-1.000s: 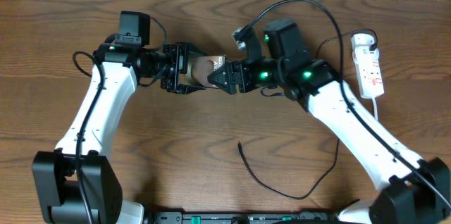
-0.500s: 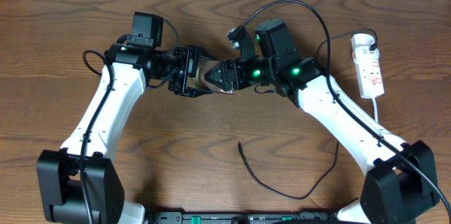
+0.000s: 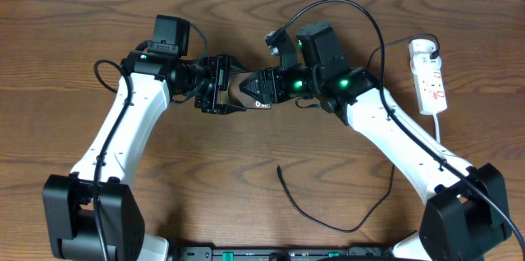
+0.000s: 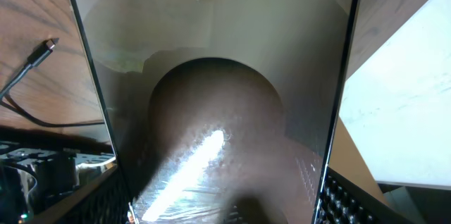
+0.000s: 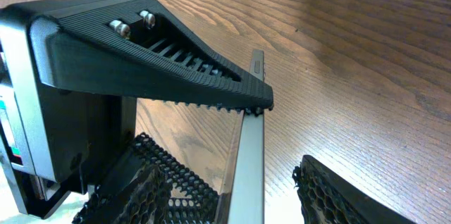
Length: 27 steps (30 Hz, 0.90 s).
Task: Plug charger to phone and switch on socket
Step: 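Grasp the phone's edge with the right gripper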
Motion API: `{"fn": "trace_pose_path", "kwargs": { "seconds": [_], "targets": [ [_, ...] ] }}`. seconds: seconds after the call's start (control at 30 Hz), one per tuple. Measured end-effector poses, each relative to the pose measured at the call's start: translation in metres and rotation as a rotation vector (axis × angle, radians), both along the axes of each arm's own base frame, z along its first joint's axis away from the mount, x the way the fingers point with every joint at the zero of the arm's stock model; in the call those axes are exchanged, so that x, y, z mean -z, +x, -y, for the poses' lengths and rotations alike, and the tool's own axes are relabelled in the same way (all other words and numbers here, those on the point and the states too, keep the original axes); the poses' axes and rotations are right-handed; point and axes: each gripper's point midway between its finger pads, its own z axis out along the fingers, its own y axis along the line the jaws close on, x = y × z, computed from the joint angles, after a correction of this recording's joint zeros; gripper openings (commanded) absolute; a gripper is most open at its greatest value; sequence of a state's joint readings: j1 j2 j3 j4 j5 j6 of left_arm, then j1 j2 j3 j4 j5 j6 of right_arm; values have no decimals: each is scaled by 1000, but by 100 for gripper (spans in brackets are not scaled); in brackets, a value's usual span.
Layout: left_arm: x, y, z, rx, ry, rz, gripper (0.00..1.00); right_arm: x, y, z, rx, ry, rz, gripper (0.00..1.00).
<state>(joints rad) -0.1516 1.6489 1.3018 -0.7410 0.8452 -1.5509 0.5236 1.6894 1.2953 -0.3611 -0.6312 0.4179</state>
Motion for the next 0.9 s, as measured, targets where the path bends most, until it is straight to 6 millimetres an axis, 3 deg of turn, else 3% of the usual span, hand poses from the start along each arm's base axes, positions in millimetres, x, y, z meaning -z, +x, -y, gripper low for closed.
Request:
{"fn": "trace_pose_path", "kwargs": {
  "seconds": [0.4,0.9],
  "targets": [
    [3,1,-1,-26,16,-21,7,2,-17,-20,-32,-10,-8,57],
    [5,0,0,-32,29,-31,7,8,-15,-15,14,-46,-29,34]
  ]
}}
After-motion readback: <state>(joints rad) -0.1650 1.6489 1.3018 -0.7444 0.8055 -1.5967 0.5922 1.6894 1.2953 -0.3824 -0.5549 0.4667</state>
